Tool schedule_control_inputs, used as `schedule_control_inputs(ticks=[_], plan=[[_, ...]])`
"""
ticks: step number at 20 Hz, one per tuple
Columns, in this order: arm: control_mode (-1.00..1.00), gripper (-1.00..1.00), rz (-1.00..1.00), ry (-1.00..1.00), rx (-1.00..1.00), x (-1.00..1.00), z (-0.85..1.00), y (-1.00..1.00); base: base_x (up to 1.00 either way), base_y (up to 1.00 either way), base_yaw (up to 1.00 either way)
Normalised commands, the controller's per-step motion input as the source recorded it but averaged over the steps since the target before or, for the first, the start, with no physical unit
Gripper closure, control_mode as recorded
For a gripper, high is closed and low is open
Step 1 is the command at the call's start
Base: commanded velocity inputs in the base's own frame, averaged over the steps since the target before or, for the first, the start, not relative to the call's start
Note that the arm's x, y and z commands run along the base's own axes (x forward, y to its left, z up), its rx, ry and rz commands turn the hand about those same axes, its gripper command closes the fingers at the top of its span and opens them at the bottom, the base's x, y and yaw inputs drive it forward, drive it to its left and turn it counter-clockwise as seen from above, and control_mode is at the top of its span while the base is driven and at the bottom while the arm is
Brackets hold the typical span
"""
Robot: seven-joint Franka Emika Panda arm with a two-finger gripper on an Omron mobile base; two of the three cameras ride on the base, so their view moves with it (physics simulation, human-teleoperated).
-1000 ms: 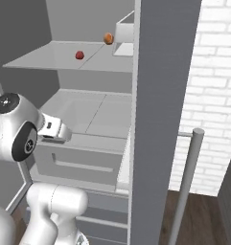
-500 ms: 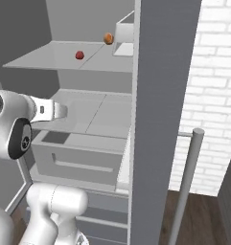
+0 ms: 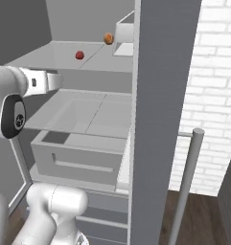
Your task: Take the strawberry from the fridge and place it on top of the pancake, located on the dining counter.
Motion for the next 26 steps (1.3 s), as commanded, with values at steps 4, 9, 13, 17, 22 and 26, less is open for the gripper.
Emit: schedule_control_inputs(ticks=[4, 9, 13, 17, 22, 26], plan=[[-1.0, -1.0, -0.04, -0.02, 0.04, 0.64, 0.35, 0.0, 0.0, 0.0, 0.0], [-1.0, -1.0, -0.05, 0.0, 0.01, 0.83, 0.12, 0.0, 0.0, 0.0, 0.0], [-1.0, -1.0, 0.0, 0.01, 0.08, 0.99, 0.07, 0.12, 0.0, 0.0, 0.0], [-1.0, -1.0, 0.0, 0.08, 0.01, 1.0, -0.02, 0.1, 0.0, 0.0, 0.0], [-1.0, -1.0, 0.0, 0.18, 0.0, 0.79, -0.05, 0.0, 0.0, 0.0, 0.0], [-1.0, -1.0, 0.0, 0.0, 0.0, 0.43, -0.01, 0.0, 0.0, 0.0, 0.0]])
